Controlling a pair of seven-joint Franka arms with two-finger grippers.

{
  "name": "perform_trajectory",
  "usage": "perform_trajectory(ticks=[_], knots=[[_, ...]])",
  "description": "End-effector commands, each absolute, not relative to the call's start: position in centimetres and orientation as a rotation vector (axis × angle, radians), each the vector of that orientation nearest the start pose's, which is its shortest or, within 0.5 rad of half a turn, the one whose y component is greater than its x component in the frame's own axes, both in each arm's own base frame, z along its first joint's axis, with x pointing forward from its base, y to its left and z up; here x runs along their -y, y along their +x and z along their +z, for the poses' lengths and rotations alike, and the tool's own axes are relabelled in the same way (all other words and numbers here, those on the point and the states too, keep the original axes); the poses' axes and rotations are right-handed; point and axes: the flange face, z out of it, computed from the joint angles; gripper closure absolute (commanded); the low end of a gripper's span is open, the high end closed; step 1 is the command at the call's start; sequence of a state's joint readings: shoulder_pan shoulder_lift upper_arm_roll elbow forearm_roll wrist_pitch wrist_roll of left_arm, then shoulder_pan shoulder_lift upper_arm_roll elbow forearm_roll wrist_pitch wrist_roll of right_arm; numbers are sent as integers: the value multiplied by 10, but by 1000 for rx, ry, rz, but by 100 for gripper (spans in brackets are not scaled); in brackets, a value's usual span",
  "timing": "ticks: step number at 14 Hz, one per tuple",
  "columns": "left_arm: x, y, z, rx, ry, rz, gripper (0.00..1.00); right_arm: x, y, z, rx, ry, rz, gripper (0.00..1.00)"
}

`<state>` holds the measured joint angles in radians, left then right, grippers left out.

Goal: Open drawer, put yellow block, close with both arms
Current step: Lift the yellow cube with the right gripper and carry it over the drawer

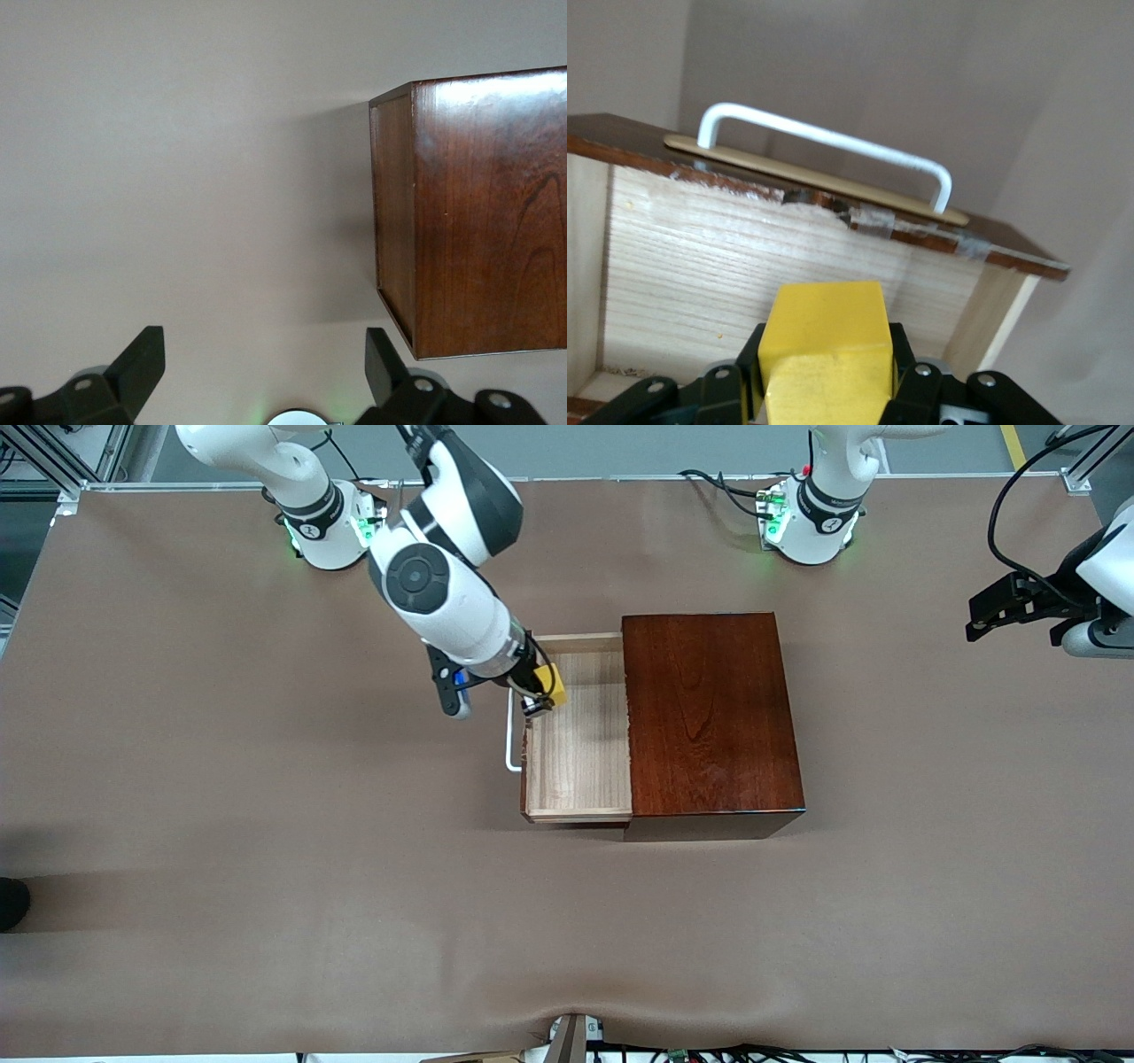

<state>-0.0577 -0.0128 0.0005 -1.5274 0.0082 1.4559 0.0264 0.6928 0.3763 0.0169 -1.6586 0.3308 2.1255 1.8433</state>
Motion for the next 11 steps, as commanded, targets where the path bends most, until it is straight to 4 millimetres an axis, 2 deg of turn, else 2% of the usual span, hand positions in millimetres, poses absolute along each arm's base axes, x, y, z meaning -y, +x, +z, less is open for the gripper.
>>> perform_trajectory(ticks=[1, 3, 5, 8, 9, 11], knots=[[31, 534, 646, -155, -3127, 79, 0, -474, 496, 382, -1813, -2295, 381, 100], [31, 533, 647, -157, -3127, 77, 0, -482, 494, 370, -1805, -2301, 373, 100], [31, 534, 646, -157, -3128, 82, 0, -485, 492, 365, -1807, -2301, 371, 100], [29, 535, 644, -150, -3127, 84, 0, -487, 491, 343, -1825, -2326, 380, 100], [28, 535, 645, -148, -3127, 79, 0, -496, 482, 333, -1813, -2352, 381, 100], [29, 534, 646, -148, -3127, 77, 0, -501, 483, 323, -1802, -2329, 355, 100]])
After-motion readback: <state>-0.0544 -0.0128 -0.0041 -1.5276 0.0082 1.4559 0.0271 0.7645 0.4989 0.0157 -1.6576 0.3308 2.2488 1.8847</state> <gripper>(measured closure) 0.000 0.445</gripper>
